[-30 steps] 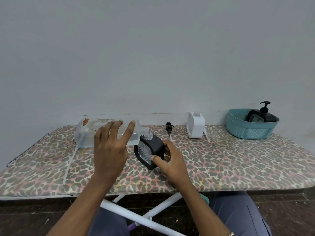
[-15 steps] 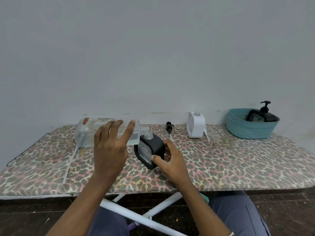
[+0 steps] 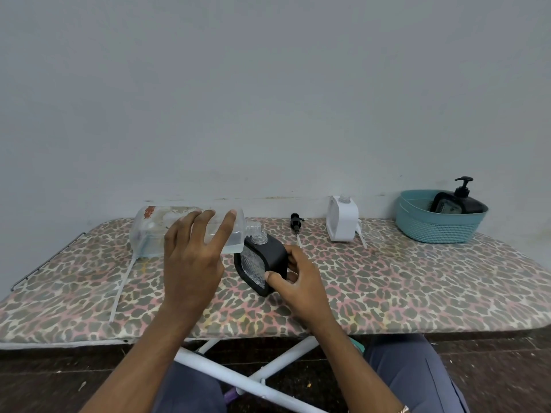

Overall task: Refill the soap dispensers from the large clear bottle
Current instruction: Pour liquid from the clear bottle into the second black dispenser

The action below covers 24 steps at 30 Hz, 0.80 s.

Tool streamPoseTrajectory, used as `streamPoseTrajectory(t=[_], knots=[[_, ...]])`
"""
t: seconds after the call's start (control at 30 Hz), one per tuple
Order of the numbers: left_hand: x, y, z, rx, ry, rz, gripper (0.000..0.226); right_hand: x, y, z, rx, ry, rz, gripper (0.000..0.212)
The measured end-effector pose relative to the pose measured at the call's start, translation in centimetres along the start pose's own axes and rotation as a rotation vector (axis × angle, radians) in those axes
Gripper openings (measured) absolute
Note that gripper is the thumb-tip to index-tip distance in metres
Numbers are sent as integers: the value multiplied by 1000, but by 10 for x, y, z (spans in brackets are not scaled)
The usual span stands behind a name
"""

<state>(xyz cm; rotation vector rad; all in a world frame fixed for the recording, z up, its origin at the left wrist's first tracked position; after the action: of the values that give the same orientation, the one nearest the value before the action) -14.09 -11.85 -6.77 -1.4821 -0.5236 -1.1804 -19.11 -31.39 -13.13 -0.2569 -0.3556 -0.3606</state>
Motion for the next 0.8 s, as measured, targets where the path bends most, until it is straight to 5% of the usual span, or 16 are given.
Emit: streamPoseTrajectory(t=[0.8], knots=[[0,0,0,7,9,-12,87,1,1,-2,11,8,3,35]])
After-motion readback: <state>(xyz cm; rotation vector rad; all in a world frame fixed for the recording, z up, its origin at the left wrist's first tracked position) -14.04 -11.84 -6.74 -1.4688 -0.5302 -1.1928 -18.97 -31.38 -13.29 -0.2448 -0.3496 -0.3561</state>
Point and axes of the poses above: each hand's wrist, its own x-axis towards the middle knuckle, its own y-axis out of the palm, z = x × y, the point moved 3 cm from there along x, towards the middle knuckle, and after that the axes turned 3 degrees about -z, right-handed, at the moved point
